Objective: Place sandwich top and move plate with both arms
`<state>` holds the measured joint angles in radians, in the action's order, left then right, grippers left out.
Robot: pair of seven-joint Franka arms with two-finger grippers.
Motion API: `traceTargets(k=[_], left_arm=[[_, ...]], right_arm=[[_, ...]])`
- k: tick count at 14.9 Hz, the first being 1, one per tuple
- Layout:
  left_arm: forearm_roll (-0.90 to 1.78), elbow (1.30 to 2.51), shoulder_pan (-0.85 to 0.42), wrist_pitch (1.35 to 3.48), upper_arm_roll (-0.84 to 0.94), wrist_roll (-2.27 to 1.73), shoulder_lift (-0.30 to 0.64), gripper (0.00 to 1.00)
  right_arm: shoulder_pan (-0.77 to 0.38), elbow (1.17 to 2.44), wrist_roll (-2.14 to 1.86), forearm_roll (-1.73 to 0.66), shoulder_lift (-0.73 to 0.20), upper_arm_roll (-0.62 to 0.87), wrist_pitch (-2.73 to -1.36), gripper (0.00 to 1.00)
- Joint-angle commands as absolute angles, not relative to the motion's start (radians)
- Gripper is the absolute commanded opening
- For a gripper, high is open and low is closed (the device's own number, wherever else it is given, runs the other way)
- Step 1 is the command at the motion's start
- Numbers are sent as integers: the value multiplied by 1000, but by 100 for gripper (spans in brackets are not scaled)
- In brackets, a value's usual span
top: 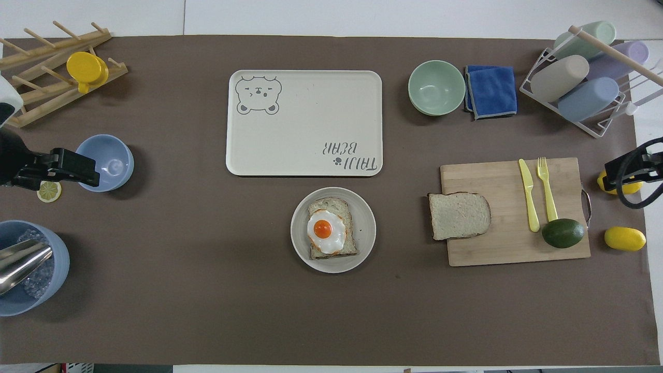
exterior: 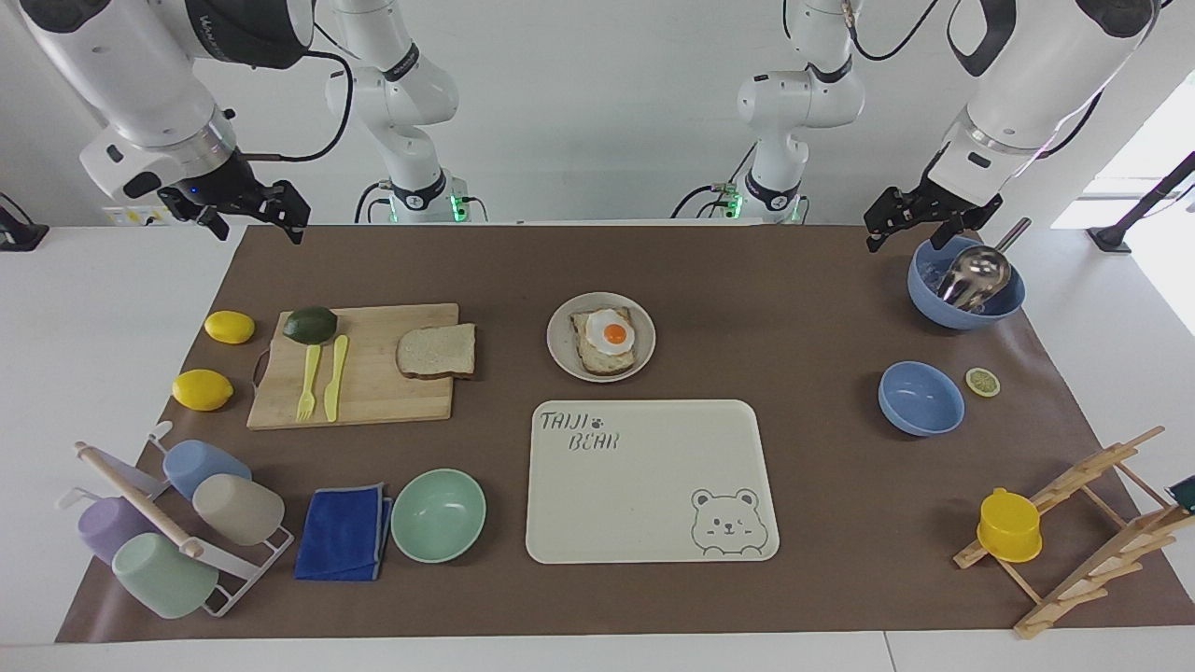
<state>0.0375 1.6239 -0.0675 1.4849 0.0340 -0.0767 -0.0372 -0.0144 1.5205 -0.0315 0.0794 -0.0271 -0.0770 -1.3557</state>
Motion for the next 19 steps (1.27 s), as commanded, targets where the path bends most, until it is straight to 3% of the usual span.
traceTargets(k=[1, 10, 12, 19], left_arm=[[18, 1632, -57, 1486, 41, -72, -49, 100], [18, 1632, -57, 1486, 41, -72, -49, 100], [18, 1632, -57, 1486, 41, -72, -49, 100], [18, 1632, -57, 1486, 41, -72, -49, 100]], right_arm=[[9, 1516, -60, 35, -23, -67, -1347, 100], [-1, 1558, -61, 37, -2, -69, -1351, 100], [-17, 1598, -77, 31, 8, -63, -1428, 100], [-305, 1775, 104, 123, -89, -48, -1716, 100]])
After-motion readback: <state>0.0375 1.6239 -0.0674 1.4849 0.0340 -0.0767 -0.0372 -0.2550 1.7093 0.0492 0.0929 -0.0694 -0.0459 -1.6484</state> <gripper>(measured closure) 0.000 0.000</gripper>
